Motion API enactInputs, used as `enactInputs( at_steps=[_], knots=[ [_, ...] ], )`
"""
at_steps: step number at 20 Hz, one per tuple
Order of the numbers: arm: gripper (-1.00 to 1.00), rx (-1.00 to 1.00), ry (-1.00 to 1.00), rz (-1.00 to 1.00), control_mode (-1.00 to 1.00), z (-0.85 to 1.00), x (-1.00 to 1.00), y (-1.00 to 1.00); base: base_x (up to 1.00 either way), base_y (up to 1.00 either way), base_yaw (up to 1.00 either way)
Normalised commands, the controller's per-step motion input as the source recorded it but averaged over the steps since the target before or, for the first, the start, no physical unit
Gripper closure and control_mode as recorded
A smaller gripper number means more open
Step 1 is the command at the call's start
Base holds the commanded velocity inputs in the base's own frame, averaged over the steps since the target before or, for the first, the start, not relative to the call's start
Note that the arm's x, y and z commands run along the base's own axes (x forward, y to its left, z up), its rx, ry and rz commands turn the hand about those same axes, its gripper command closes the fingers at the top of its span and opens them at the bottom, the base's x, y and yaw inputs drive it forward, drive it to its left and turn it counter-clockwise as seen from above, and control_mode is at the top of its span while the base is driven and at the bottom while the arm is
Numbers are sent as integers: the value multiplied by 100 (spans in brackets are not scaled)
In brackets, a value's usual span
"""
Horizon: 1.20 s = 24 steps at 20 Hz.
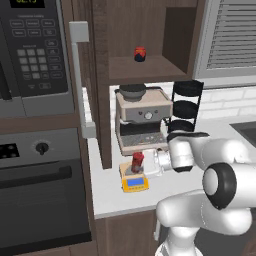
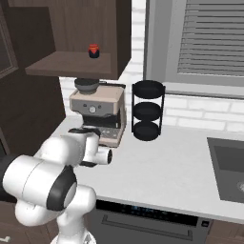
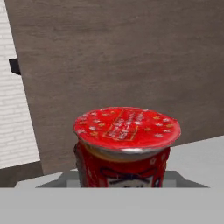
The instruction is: Pick the yogurt and place it on the digital scale for weighing, and close the cabinet.
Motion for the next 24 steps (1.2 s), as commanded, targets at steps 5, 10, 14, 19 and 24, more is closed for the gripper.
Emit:
enactInputs(
  at_steps=[5, 10, 14, 19, 24],
  knots=[
    [100, -1, 1, 0, -100, -29, 14, 4, 0, 0, 0],
    [100, -2, 0, 0, -100, -23, 14, 11, 0, 0, 0],
    [100, -4, 0, 0, -100, -25, 4, 16, 0, 0, 0],
    [-100, -1, 0, 0, -100, -25, 0, 3, 0, 0, 0],
    [-100, 0, 0, 0, -100, -5, -14, 0, 0, 0, 0]
  ],
)
